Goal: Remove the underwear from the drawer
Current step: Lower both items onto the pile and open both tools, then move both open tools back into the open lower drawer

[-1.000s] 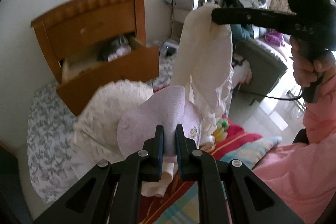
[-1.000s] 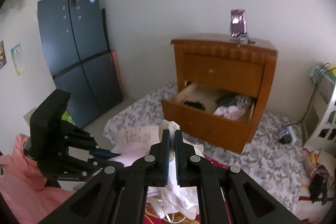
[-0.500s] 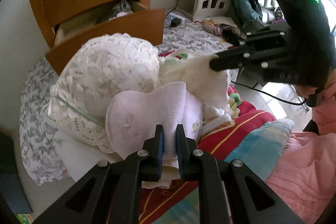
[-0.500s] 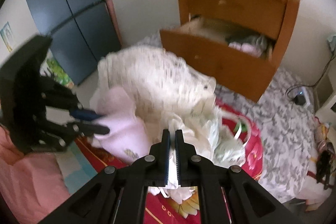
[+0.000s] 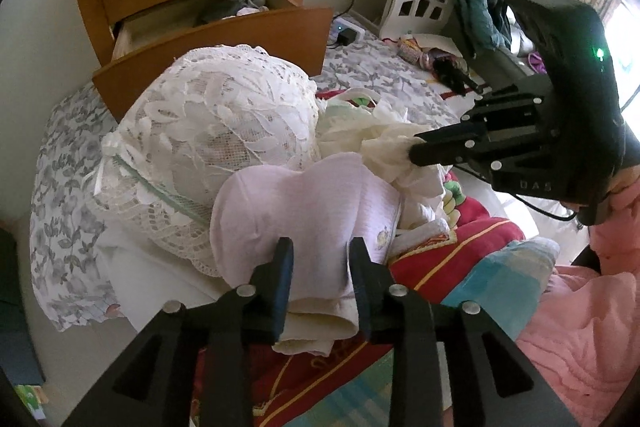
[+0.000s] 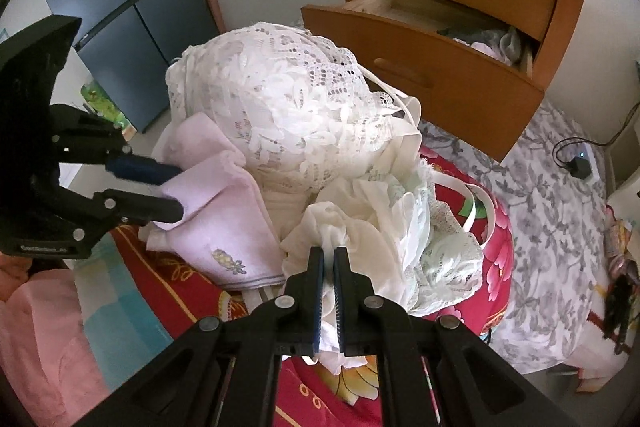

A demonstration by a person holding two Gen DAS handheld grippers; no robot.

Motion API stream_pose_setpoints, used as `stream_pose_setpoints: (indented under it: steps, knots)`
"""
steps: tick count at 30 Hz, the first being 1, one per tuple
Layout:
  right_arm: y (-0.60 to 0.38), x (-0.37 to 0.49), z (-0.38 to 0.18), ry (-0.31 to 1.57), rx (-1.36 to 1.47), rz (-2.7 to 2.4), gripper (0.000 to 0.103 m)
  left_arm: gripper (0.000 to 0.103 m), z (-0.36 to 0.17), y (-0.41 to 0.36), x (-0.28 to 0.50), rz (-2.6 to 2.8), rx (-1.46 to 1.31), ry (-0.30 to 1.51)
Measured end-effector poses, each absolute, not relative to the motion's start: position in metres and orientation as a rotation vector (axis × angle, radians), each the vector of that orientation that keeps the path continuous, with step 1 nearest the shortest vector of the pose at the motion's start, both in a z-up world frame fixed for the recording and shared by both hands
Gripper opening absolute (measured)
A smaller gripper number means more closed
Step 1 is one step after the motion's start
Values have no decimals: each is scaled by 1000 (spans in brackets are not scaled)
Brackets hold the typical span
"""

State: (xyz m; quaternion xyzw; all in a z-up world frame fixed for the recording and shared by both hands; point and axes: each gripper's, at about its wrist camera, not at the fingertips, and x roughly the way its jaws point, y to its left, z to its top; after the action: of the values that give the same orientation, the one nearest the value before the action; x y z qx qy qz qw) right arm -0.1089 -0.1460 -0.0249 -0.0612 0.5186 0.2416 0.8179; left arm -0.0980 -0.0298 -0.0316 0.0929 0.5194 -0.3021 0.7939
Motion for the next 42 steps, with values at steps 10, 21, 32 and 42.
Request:
stream_pose_setpoints:
  steps: [10, 21, 32, 42]
  knots:
    - [-154, -111, -14, 1077, -124, 488, 39, 46, -13, -22, -101, -648, 173, 1066]
    - [-169, -108, -7, 1056, -80, 456, 70, 72, 1, -9, -99, -607, 133, 1033]
    - [-171, -108, -7, 1041, -65, 453, 99, 77, 3, -4, -95, -568, 136, 1010]
    - [-173, -108, -7, 1026, -59, 453, 103, 99, 3, -1, -94, -552, 134, 989]
